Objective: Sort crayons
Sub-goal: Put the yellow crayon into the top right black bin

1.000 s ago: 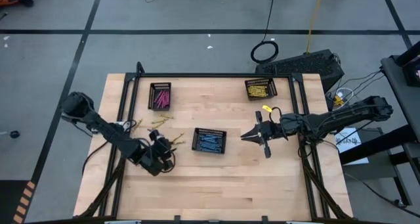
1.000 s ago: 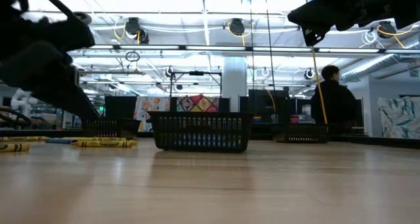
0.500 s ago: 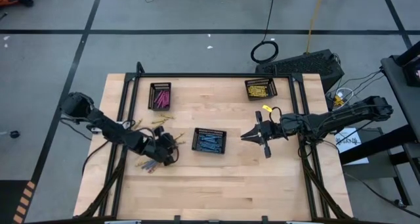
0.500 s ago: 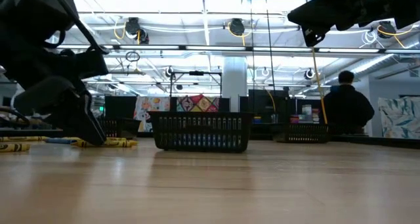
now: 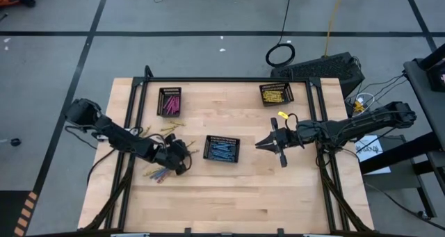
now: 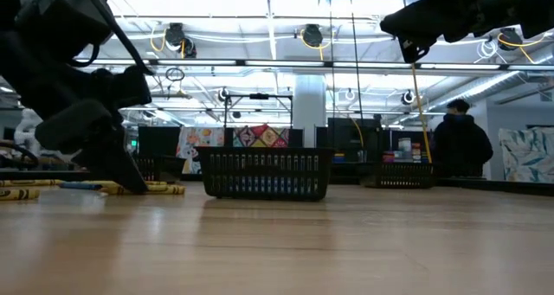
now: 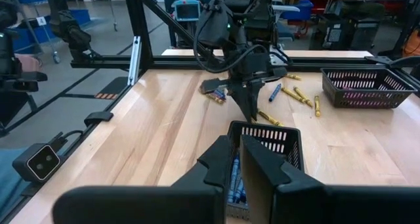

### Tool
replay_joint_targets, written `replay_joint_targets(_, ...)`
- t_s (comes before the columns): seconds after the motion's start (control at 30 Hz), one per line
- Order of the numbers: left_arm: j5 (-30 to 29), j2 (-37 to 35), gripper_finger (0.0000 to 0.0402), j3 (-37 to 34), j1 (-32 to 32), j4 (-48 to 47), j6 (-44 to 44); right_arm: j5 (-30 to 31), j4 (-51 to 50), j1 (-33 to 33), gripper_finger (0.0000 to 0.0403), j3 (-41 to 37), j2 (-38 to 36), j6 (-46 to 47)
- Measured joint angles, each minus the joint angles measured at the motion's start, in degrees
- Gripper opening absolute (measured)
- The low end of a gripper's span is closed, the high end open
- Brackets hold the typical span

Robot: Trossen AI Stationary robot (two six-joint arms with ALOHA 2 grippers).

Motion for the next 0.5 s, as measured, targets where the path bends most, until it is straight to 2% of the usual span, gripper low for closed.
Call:
replay_joint_targets(0.1, 1.8, -1.77, 0.0006, 0.94, -1.47, -1.03, -0.21, 0.0, -0.16, 0.0, 0.0022, 0.0, 0.0, 0.0)
replay_joint_targets(0.23, 2.56, -5.36, 0.0005, 5.02, -2.94, -7.19, 1.27, -0.06, 0.47, 0.0, 0.0022, 0.0, 0.38, 0.0)
replay_joint_targets(0.37, -2.58, -7.87, 0.0002, 11.35, -4.27, -17.95, 2.21, -4.43, 4.73, 0.03, 0.0022, 0.0, 3.65, -0.22)
replay_joint_targets(0.5, -8.48, -8.34, 0.0002, 17.61, -5.05, -18.42, 8.95, -11.43, 12.71, 0.07, 0.0022, 0.0, 10.14, -1.35)
